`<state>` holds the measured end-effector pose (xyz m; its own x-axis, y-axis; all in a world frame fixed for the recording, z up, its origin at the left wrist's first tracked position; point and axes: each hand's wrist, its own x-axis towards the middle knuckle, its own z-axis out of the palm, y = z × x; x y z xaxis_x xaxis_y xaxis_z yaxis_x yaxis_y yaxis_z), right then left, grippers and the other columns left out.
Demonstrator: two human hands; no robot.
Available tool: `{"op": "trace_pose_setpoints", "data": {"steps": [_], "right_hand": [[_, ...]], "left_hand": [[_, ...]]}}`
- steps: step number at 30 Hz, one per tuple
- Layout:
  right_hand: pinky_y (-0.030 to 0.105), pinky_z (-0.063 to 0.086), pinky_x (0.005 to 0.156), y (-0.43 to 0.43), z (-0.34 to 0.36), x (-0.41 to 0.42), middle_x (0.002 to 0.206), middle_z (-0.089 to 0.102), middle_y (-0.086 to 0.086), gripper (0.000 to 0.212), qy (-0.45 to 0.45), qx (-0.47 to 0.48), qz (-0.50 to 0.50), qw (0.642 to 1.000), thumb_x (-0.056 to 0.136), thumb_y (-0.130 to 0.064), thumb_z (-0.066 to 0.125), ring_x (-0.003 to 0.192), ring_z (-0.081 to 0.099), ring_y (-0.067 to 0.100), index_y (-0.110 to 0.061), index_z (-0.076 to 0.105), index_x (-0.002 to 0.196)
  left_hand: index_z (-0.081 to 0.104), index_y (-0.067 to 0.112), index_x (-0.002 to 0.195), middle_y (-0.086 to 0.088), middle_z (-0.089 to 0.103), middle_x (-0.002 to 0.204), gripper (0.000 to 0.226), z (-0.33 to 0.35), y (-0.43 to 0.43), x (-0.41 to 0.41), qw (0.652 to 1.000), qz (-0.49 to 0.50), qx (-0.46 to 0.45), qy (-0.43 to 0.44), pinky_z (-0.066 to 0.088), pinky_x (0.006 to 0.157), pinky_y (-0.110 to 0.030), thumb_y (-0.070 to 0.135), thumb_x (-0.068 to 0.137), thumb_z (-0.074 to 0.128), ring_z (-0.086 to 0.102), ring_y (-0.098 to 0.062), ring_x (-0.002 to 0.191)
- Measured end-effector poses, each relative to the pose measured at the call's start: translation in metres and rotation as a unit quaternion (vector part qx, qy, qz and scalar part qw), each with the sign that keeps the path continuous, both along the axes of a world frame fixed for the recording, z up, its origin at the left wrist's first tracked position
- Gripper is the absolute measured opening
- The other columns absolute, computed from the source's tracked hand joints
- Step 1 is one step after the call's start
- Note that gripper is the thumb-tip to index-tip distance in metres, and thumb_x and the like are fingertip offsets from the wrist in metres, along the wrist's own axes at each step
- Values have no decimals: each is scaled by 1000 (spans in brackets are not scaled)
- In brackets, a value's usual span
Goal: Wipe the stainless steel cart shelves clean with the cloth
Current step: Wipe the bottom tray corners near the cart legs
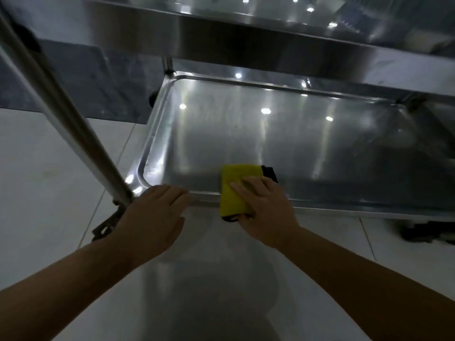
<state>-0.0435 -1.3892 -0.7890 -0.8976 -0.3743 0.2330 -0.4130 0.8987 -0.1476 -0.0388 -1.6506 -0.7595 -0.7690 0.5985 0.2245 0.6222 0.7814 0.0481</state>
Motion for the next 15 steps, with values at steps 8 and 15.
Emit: {"op": "trace_pose_setpoints", "data": {"steps": [8,15], "right_hand": [[35,14,116,188,18,40,159,15,-1,74,-120,20,-236,964,87,-50,51,145,17,25,-30,16,149],[39,1,116,161,21,-18,160,-9,13,75,-192,62,-291,935,92,-60,24,146,-4,35,-24,0,153]], "left_hand": [[65,12,100,-5,63,99,36,-6,83,-19,998,-9,57,-15,36,82,-33,34,79,46,59,-27,89],[67,12,98,-4,65,96,41,-3,88,-17,996,55,70,-28,39,81,-35,38,76,44,62,-29,88]]}}
